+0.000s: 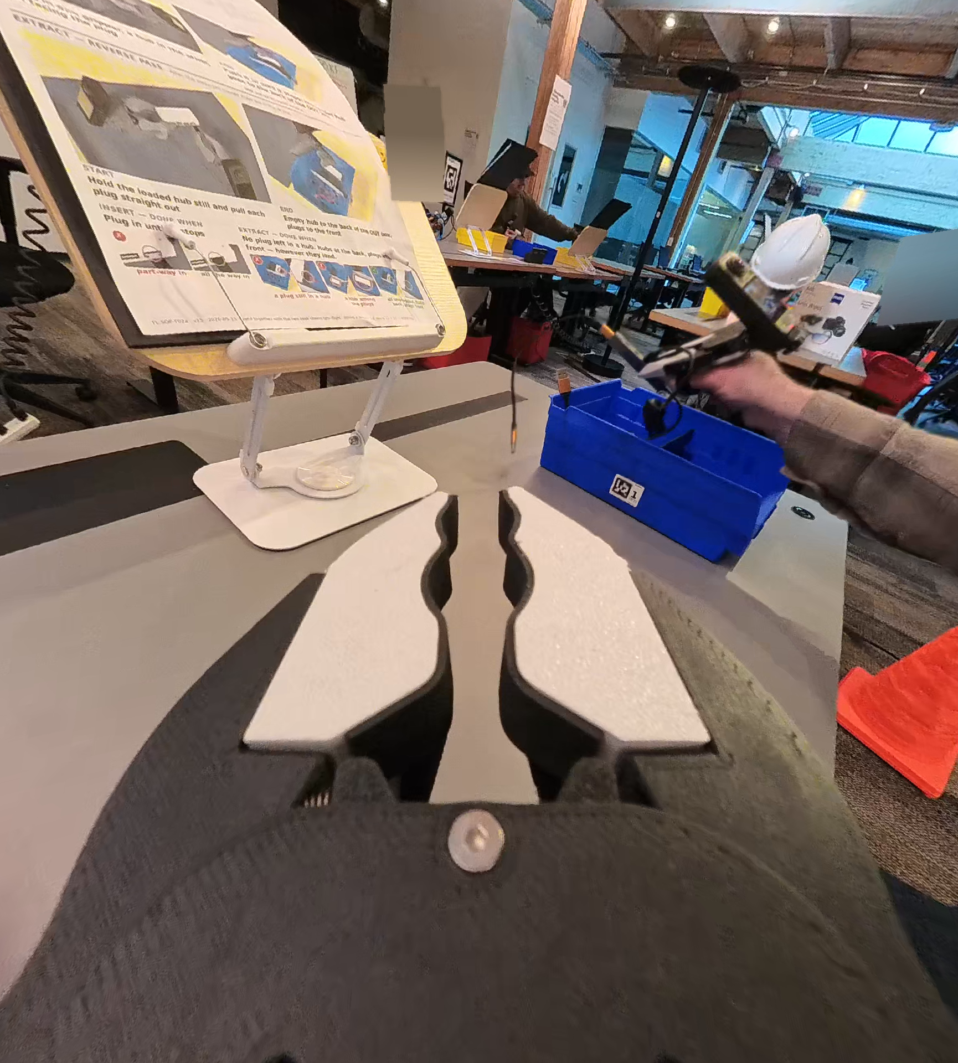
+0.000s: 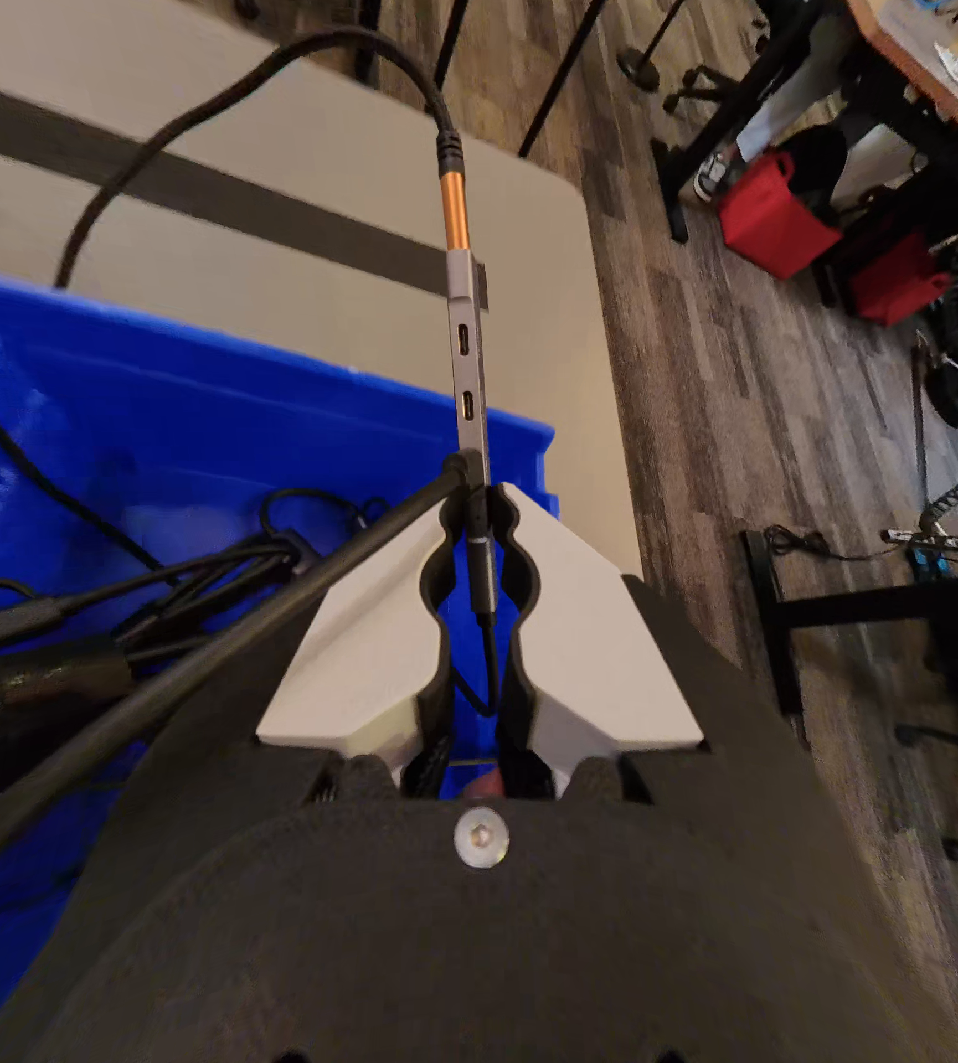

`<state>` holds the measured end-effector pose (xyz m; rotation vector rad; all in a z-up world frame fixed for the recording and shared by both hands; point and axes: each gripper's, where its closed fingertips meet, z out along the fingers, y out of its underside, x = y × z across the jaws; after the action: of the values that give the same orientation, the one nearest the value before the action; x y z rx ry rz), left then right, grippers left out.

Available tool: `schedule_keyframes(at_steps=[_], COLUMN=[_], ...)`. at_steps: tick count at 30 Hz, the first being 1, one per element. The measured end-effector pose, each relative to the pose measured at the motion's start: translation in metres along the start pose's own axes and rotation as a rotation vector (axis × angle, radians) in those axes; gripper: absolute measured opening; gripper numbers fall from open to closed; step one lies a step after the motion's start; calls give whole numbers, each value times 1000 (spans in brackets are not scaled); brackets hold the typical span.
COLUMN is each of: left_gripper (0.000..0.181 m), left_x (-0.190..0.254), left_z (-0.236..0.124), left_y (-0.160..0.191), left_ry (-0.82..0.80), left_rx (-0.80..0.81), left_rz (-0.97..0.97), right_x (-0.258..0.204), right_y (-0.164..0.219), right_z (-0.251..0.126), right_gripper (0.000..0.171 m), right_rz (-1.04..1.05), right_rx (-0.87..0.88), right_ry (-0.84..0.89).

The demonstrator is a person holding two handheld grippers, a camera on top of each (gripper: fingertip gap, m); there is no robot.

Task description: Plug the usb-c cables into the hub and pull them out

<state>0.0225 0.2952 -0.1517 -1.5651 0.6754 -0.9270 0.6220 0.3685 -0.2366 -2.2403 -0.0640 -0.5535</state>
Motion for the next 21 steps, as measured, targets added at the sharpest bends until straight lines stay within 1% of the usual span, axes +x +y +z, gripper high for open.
schedule_keyframes(at_steps=[4, 6, 8, 10, 11, 12, 14, 16, 19, 21], left_gripper=[12, 12, 12, 12, 12, 12, 12, 12, 14, 16], left_x=[-1, -1, 0, 0, 1, 1, 1, 1, 3, 6], left_z=[3, 4, 4, 4, 4, 4, 4, 4, 4, 4], left_y=[6, 8, 10, 10, 10, 10, 10, 10, 10, 9], left_ry=[0, -2, -1, -1, -1, -1, -3, 0, 3, 3], left_rx=[-13, -19, -25, -26, -26, -27, -29, -30, -33, -37], left_rz=[-7, -6, -6, -3, -3, -1, 7, 8, 21, 40], right_x=[-1, -4, -7, -14, -18, -22, -29, -31, -31, -31], right_y=[29, 31, 28, 30, 32, 33, 34, 32, 17, 2], right_z=[18, 21, 22, 22, 21, 19, 11, 0, -24, -44], right_gripper=[7, 6, 7, 12, 20, 30, 40, 39, 45, 41], right_rz=[-114, -147, -147, -181, -225, -290, -412, -483, -438, -404], right_rx=[-88, -96, -107, -155, -195, -219, -246, -263, -216, -148], right_ry=[72, 87, 64, 18, -2, -14, -44, -69, -114, -133])
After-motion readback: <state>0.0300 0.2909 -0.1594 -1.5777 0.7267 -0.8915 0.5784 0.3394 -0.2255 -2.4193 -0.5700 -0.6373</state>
